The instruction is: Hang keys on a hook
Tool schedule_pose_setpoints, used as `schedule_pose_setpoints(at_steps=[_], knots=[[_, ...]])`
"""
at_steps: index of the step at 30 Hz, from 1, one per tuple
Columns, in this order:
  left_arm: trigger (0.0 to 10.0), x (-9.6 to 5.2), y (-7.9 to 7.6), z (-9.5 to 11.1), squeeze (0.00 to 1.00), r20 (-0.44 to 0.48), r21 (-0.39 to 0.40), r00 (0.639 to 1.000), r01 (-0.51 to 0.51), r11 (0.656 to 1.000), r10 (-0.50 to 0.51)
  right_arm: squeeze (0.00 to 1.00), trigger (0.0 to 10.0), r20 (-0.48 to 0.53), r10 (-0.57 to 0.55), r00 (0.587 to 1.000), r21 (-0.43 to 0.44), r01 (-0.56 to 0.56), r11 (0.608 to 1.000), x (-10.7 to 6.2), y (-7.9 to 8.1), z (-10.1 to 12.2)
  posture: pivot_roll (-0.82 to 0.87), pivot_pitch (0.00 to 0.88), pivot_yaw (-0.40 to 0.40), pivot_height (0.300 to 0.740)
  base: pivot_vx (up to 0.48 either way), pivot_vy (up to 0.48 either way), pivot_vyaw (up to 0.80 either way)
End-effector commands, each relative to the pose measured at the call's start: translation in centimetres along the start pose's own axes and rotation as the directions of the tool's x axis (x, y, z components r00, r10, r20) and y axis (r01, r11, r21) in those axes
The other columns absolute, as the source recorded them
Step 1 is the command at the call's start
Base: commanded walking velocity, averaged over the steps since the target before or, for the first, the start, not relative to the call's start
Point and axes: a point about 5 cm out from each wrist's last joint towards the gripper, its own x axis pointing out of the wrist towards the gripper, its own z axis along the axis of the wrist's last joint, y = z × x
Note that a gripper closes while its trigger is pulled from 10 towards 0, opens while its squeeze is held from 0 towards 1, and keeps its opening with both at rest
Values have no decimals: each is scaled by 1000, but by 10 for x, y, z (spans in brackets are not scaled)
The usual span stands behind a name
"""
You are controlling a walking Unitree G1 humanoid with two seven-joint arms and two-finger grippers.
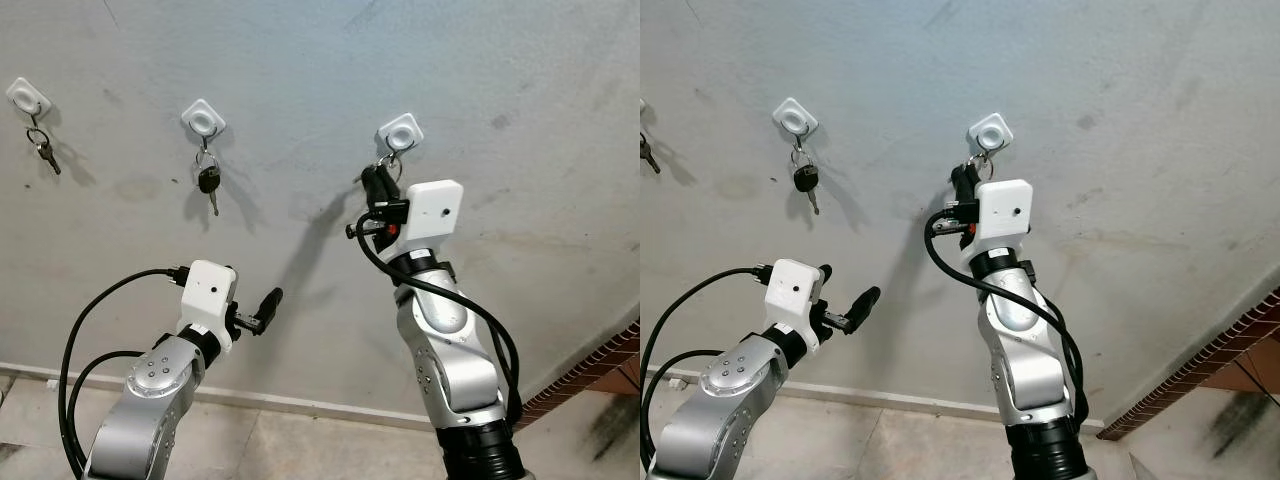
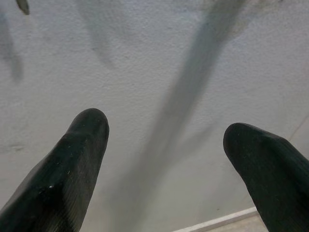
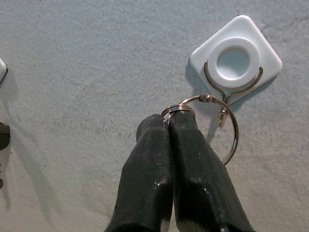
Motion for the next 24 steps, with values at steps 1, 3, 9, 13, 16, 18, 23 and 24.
schedule_pose_setpoints(at_steps=[1,3,9,13,16,18,23,24], knots=[[10000,1,-2,0,0,-10,9,1000,10,1000,-10,0,10000,-12,20,1000,20,-20,1000,2,5,-3,218,21,-27,740,0,0,0],[10000,0,-2,0,0,-10,10,1000,11,1000,-11,0,10000,-36,25,999,39,-24,999,3,9,-10,222,23,-29,740,0,0,0],[10000,1,-2,0,0,-10,11,1000,12,1000,-12,0,10000,-56,33,998,50,-30,998,3,12,-15,225,22,-30,740,0,0,0],[10000,1,-2,0,0,-12,10,1000,12,1000,-12,0,10000,-75,34,997,51,-30,998,2,13,-20,225,22,-30,740,0,0,0],[10000,1,-2,0,0,-12,10,1000,13,1000,-12,0,10000,-88,32,996,46,-28,999,2,13,-24,225,22,-30,740,0,0,0],[10000,1,-3,0,0,-12,10,1000,13,1000,-13,0,10000,-114,23,993,35,-19,999,1,11,-28,223,23,-33,740,0,0,0],[10000,3,-3,1,0,-8,9,1000,12,1000,-11,0,10000,-161,20,987,8,-19,1000,0,11,-39,224,22,-35,740,0,0,0],[10000,3,-3,1,0,-7,9,1000,11,1000,-11,1000,10000,-159,19,987,11,-18,1000,0,11,-38,224,22,-35,740,0,0,0]])
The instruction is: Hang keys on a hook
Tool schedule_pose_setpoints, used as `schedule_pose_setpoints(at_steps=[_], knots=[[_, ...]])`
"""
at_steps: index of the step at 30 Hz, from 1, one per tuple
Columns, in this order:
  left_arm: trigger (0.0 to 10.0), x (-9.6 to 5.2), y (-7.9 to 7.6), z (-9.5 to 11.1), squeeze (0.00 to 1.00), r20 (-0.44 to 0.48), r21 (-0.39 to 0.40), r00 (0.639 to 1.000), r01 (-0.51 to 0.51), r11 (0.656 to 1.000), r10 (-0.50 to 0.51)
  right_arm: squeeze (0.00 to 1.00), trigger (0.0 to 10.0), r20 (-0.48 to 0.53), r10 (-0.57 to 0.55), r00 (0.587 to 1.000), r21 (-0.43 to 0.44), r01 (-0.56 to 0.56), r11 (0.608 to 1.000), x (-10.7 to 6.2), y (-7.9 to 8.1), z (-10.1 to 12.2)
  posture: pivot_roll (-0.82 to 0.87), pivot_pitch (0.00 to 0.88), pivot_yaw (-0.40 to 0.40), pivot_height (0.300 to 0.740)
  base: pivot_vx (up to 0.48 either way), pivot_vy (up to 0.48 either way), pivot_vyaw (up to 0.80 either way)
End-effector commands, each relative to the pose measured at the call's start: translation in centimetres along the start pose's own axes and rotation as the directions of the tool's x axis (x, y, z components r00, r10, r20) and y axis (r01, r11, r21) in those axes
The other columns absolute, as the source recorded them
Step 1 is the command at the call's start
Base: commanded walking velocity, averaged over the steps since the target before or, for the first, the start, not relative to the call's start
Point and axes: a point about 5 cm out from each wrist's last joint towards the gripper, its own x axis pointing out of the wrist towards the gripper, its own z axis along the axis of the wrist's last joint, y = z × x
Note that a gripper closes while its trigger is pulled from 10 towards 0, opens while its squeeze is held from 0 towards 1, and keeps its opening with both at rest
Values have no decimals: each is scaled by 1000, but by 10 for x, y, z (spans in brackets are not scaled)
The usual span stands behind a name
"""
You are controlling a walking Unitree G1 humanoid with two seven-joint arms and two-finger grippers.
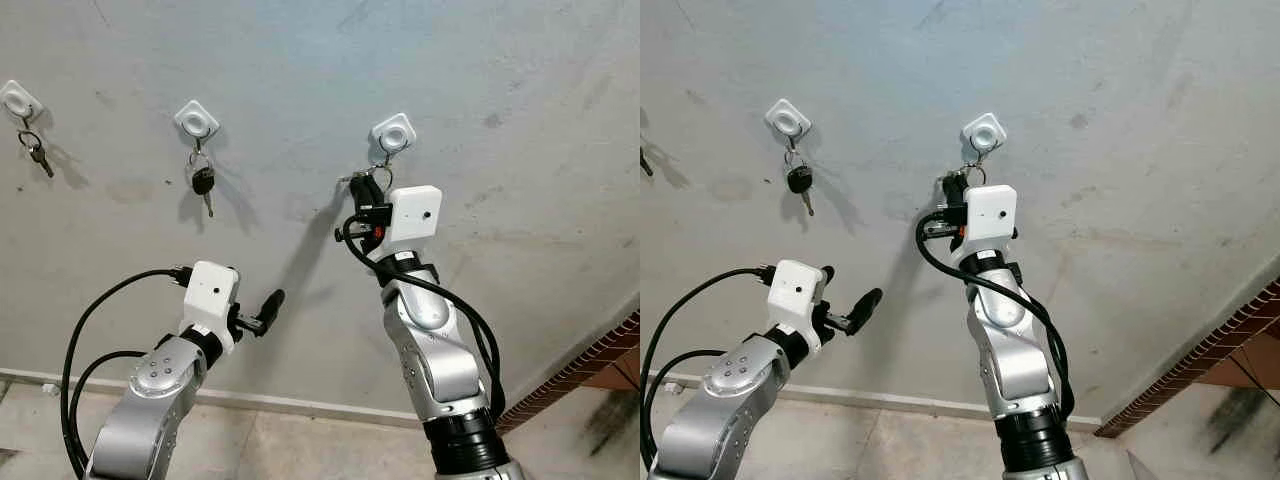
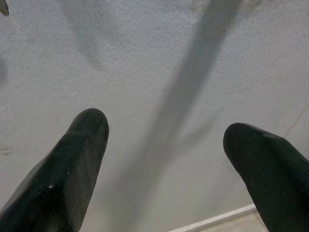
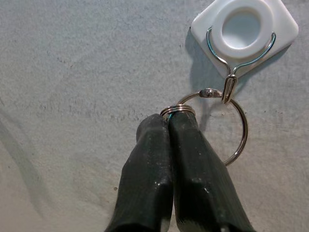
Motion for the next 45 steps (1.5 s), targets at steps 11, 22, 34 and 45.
schedule_pose_setpoints(at_steps=[11,22,34,45], knots=[[10000,3,-2,1,0,-1,6,1000,5,1000,-5,1000,10000,-105,15,994,7,-14,1000,-10,1,-23,219,21,-35,740,0,0,0],[10000,5,-2,2,0,-1,4,1000,8,1000,-8,1000,10000,-164,-34,986,-63,24,998,-21,-12,-35,212,17,-32,740,0,0,0],[10000,8,-3,3,0,8,5,1000,5,1000,-6,1000,10000,-21,-53,998,-111,50,993,-23,-20,-16,205,9,-31,740,0,0,0],[10000,11,-4,3,0,15,3,1000,6,1000,-6,1000,10000,25,-3,1000,36,2,999,-21,-13,-6,201,4,-33,740,0,0,0]])
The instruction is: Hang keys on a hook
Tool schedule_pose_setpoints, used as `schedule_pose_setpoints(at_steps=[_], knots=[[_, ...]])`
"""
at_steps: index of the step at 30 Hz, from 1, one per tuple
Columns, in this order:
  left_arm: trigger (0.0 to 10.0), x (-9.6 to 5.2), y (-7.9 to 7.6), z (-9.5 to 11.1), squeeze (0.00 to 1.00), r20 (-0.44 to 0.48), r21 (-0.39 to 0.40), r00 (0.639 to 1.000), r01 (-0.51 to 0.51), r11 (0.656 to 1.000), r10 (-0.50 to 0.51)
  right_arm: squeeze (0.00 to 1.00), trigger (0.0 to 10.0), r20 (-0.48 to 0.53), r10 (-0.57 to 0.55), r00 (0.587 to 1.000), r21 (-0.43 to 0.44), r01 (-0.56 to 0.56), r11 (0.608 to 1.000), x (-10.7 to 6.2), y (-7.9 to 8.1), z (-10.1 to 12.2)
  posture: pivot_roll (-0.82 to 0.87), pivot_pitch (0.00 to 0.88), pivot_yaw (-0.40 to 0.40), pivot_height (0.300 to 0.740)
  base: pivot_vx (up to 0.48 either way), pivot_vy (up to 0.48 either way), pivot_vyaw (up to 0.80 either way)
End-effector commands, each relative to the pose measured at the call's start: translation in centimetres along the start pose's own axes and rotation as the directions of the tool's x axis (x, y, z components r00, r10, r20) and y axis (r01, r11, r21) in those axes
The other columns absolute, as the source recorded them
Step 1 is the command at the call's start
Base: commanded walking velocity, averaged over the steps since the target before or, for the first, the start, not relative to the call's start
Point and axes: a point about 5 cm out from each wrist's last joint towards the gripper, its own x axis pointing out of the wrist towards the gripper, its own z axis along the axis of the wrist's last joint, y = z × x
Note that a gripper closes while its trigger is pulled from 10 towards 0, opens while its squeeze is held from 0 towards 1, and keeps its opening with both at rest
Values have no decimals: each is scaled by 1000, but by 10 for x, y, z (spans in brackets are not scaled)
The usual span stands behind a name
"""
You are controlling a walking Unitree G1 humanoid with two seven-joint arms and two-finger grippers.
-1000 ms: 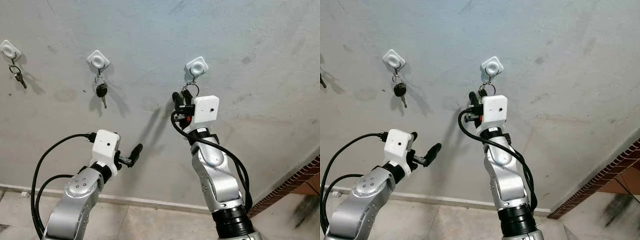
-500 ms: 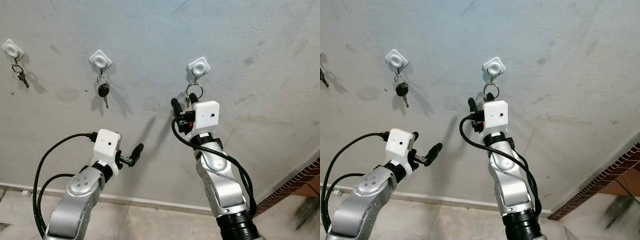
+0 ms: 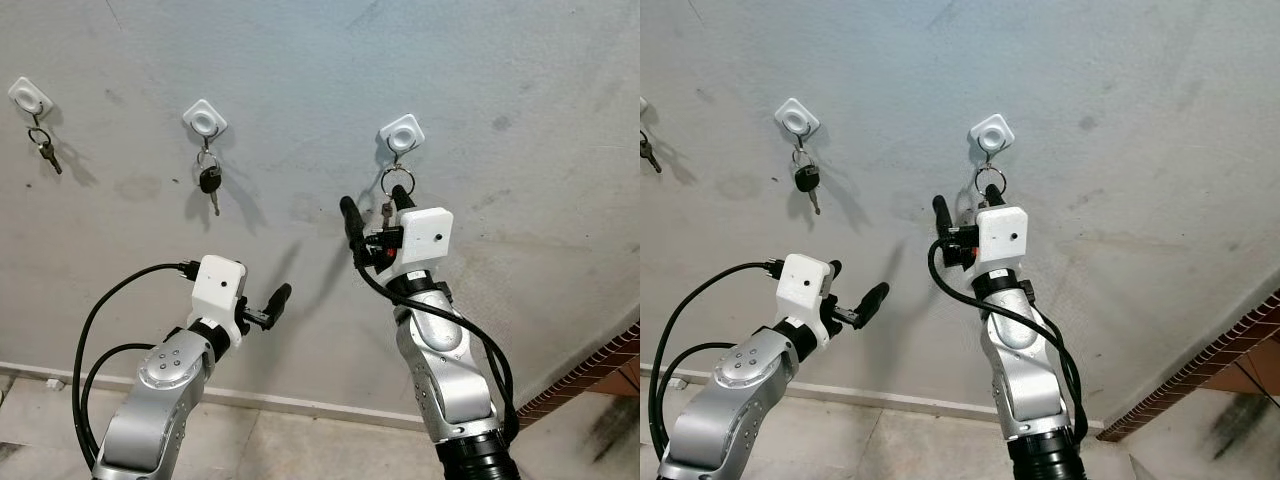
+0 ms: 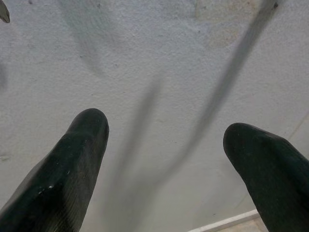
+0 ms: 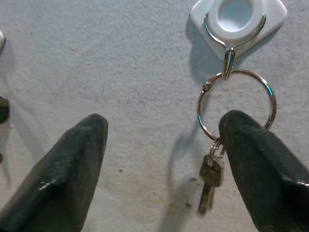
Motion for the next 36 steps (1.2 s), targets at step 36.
schedule_pose_setpoints(at_steps=[36], knots=[[10000,4,-5,0,0,11,-8,1000,-6,1000,6,1000,10000,-24,49,999,-165,-53,985,-28,-12,11,177,7,-47,740,0,0,0]])
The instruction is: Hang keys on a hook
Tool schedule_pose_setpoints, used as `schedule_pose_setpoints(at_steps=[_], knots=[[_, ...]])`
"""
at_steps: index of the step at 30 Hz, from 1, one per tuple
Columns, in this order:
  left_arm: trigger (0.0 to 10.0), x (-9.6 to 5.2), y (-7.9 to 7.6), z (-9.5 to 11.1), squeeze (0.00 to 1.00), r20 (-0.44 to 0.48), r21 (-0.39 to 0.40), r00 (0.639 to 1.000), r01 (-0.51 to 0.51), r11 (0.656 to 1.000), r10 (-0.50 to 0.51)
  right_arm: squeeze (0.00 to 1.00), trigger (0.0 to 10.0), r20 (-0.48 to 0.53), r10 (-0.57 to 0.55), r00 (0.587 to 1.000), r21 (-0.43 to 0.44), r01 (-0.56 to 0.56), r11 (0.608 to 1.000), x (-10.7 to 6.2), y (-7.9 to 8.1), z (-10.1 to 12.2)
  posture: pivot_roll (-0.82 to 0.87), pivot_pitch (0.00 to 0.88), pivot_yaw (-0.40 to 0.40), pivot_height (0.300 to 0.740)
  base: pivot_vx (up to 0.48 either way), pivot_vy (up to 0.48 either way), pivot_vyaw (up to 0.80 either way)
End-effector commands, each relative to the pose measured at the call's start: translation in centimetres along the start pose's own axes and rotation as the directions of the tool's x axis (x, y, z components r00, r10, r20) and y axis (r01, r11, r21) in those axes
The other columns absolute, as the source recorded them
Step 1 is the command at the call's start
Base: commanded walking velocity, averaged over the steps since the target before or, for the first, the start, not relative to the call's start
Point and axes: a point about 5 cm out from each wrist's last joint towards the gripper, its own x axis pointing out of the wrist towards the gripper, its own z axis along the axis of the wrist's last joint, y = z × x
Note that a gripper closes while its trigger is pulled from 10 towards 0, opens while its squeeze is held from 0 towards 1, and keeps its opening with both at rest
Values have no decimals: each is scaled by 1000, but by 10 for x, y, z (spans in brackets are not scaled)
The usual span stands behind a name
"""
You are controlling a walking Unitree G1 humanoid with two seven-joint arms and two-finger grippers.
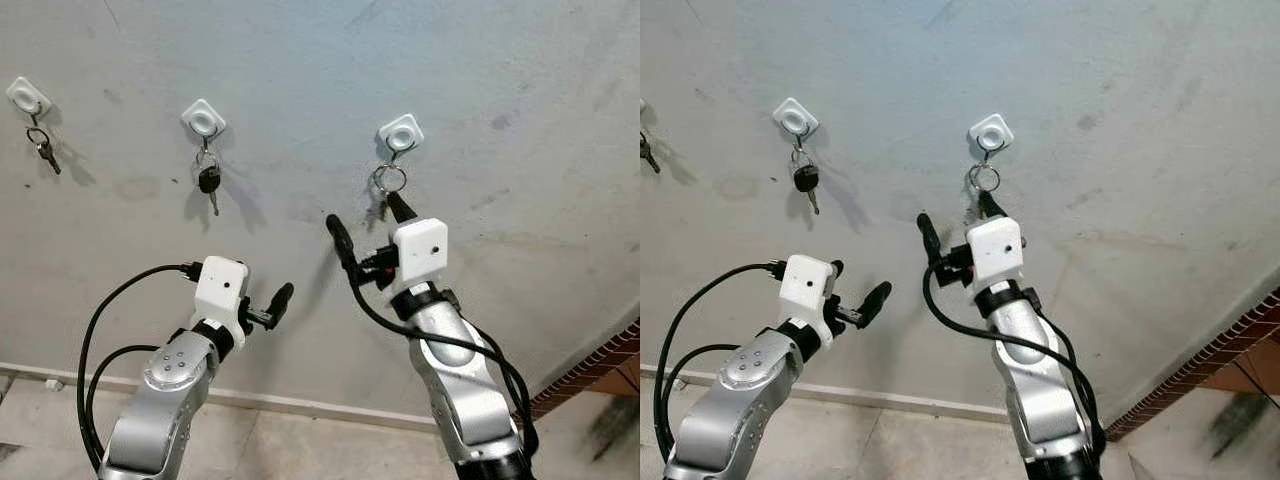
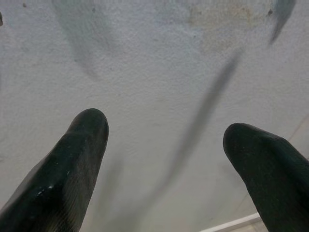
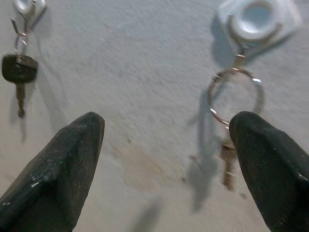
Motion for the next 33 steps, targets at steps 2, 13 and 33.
schedule_pose_setpoints(at_steps=[2,13,33], knots=[[10000,2,-1,0,0,-2,3,1000,4,1000,-4,1000,10000,9,-53,999,-17,53,998,-6,-12,7,170,7,-48,740,0,0,0],[10000,4,-15,15,0,75,17,990,118,993,-119,1000,10000,-105,-167,980,-63,161,985,-50,-36,-1,137,0,-57,740,0,0,0],[10000,6,-6,4,0,37,19,998,47,999,-47,0,10000,-215,-192,957,-56,184,981,-74,-34,-5,107,0,-70,740,0,0,0]])
